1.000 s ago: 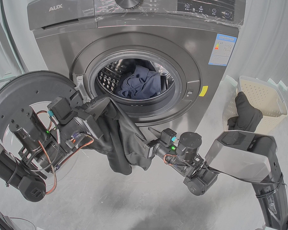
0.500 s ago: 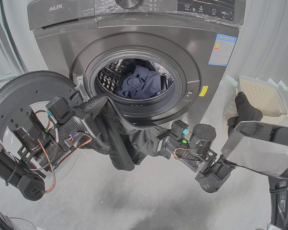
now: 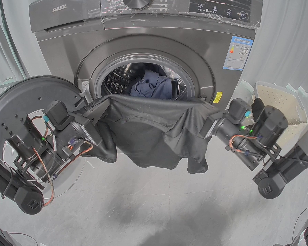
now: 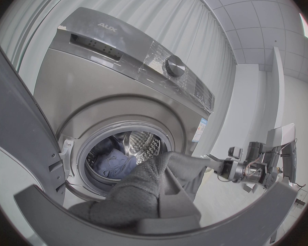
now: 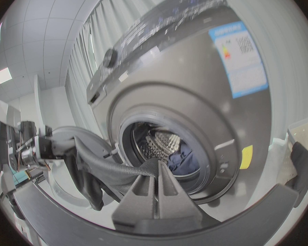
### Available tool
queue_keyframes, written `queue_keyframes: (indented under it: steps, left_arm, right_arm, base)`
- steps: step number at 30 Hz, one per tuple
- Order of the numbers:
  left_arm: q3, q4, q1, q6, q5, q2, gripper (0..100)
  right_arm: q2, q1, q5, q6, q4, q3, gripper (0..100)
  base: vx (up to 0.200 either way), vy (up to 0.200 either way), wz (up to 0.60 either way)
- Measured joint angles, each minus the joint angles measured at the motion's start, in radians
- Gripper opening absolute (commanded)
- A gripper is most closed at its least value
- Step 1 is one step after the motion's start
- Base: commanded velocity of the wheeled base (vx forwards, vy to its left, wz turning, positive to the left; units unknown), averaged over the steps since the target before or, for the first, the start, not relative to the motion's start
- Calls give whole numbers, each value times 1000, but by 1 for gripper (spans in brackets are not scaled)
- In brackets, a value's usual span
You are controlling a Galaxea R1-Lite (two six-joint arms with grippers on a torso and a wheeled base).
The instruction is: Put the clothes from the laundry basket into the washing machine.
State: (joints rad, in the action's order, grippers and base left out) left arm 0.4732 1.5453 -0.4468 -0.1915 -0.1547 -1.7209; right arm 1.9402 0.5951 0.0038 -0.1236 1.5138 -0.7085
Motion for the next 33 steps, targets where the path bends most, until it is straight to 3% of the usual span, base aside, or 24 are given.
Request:
queue_keyframes:
  steps: [12, 33]
  left_arm:
    - [-10, 2, -2, 6, -11, 38, 0]
    - [38, 1, 2, 1, -11, 99, 0]
  right_arm:
    - [-157, -8, -1, -12, 1, 73, 0]
    - [-123, 48, -50, -13, -1, 35, 0]
  base:
    - [0, 0, 0]
    - [0, 0, 0]
